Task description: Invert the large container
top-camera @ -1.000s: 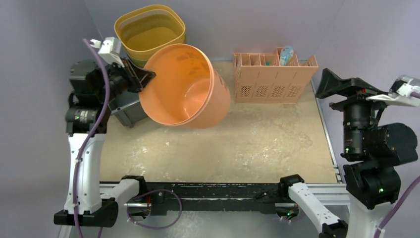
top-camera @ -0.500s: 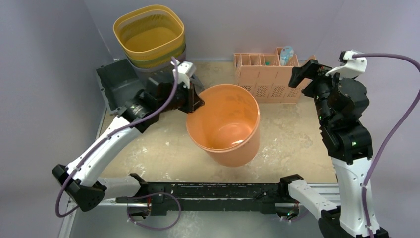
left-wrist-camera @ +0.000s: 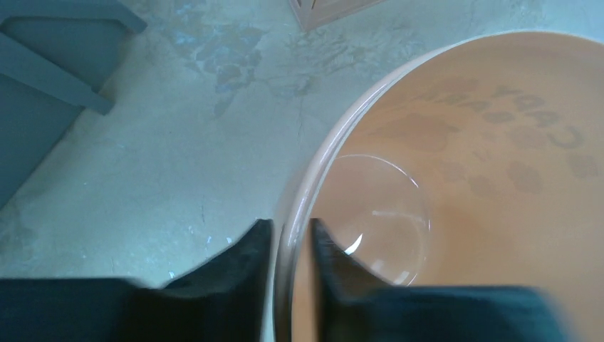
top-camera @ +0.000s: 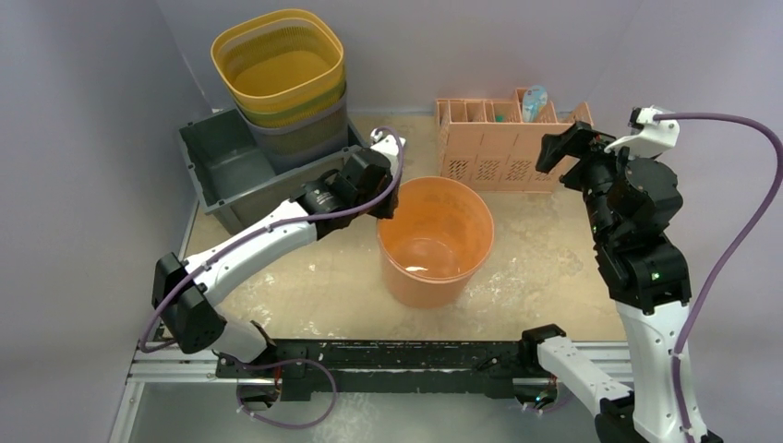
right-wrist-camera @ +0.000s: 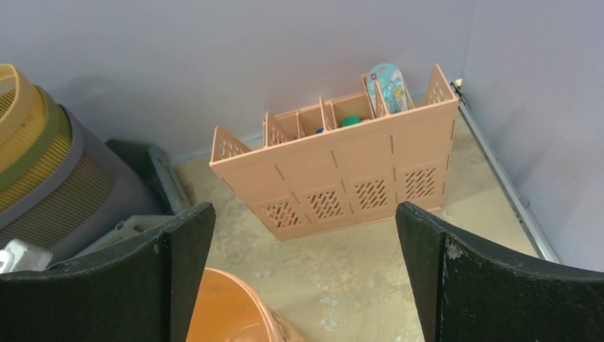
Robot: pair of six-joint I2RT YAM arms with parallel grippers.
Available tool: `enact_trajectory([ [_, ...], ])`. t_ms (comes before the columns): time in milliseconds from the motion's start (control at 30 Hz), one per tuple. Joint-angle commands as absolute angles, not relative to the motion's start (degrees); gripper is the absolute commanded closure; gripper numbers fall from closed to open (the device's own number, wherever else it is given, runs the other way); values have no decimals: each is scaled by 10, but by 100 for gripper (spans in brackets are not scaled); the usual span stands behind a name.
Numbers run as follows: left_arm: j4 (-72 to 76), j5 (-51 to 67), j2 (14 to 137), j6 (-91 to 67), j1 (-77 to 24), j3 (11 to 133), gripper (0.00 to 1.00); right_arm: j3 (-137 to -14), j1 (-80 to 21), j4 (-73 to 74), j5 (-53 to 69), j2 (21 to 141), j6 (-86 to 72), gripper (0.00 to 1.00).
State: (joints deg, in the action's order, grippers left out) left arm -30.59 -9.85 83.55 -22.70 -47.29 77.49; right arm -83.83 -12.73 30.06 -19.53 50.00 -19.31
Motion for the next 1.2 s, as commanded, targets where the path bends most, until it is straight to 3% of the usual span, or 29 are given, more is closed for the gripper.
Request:
enact_trajectory([
  [0, -278, -142, 859, -218, -471, 848, 55, -827, -128, 277, -186, 493, -204, 0],
  [33, -294, -147, 868, -215, -471, 860, 45, -826, -128, 279, -188, 491, -205, 0],
  [100, -311, -158, 880, -207, -471, 880, 40, -822, -128, 282, -188, 486, -206, 0],
  [300, -411, -217, 879, -177, -486, 1026, 34, -818, -128, 296, -203, 480, -202, 0],
  [467, -525, -365, 913, -182, -627, 1118, 31, -825, -128, 316, -215, 505, -201, 0],
  [500, -543, -387, 925, -185, -663, 1128, 31, -826, -128, 328, -216, 516, -203, 0],
  [600, -572, -361, 962, -193, -741, 1139, 52, -825, -118, 357, -245, 561, -194, 0],
  [733, -615, -357, 1014, -195, -804, 1187, 51, -826, 48, 343, -33, 613, -179, 0],
  [833, -587, -336, 1007, -183, -827, 1166, 45, -836, 107, 341, 44, 646, -193, 0],
  [967, -507, -282, 977, -172, -844, 1090, 43, -842, 119, 345, 59, 664, -203, 0],
  [1167, -468, -335, 972, -168, -846, 1055, 38, -803, 119, 326, 60, 628, -209, 0],
])
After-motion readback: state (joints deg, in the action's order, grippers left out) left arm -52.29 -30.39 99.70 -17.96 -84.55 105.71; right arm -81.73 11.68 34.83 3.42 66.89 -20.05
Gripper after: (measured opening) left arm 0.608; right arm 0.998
